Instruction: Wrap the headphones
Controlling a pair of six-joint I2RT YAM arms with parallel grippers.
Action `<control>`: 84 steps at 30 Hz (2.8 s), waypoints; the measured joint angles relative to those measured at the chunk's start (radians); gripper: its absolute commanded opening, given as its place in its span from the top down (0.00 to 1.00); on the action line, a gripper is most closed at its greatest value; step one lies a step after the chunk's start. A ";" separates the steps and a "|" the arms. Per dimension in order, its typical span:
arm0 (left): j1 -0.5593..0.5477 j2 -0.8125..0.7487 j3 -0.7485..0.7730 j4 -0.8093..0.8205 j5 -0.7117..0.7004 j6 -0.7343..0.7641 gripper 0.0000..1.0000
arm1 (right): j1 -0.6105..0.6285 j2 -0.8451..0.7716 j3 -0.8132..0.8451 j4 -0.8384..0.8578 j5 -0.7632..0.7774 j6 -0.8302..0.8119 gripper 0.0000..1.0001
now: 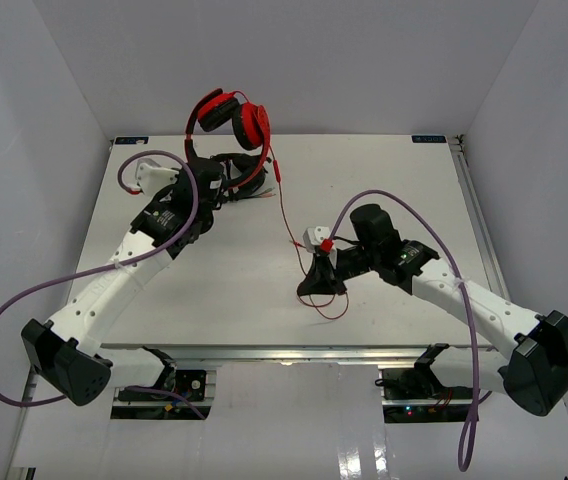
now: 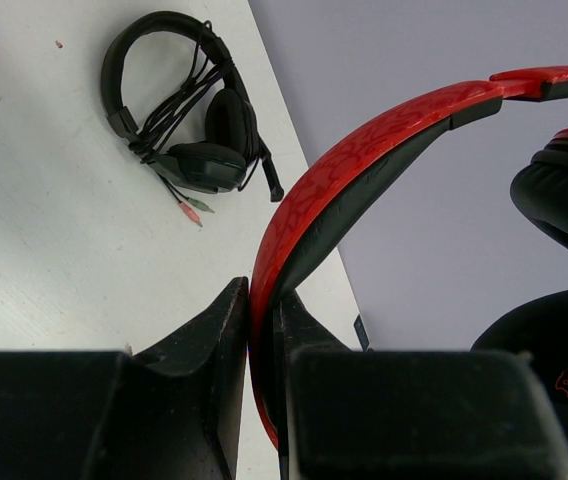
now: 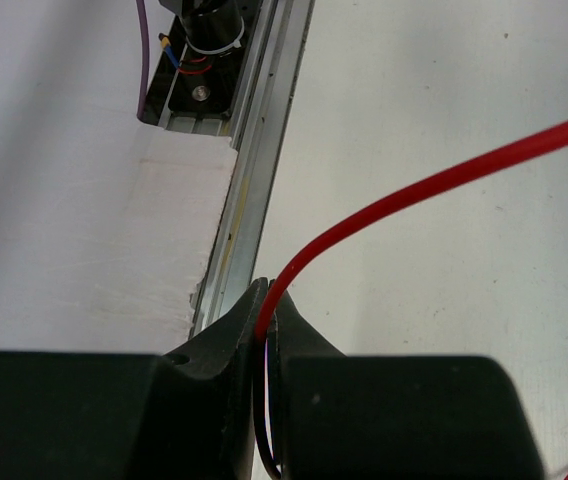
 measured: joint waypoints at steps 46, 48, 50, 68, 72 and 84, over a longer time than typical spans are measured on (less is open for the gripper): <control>0.001 -0.372 -0.193 0.395 0.619 0.496 1.00 | -0.031 0.057 -0.030 -0.015 0.094 -0.116 0.92; 0.001 -0.391 -0.193 0.400 0.678 0.546 1.00 | -0.044 0.058 -0.029 -0.016 0.101 -0.122 0.92; 0.001 -0.409 -0.193 0.400 0.735 0.591 1.00 | -0.060 0.061 -0.028 -0.018 0.109 -0.126 0.92; 0.002 -0.422 -0.190 0.340 1.021 0.799 1.00 | -0.150 0.096 0.002 -0.034 0.184 -0.129 0.92; 0.002 -0.422 -0.190 0.318 1.090 0.855 1.00 | -0.164 0.114 0.026 -0.035 0.191 -0.129 0.92; 0.002 -0.427 -0.218 0.248 1.306 1.057 1.00 | -0.215 0.156 0.063 -0.037 0.206 -0.112 0.92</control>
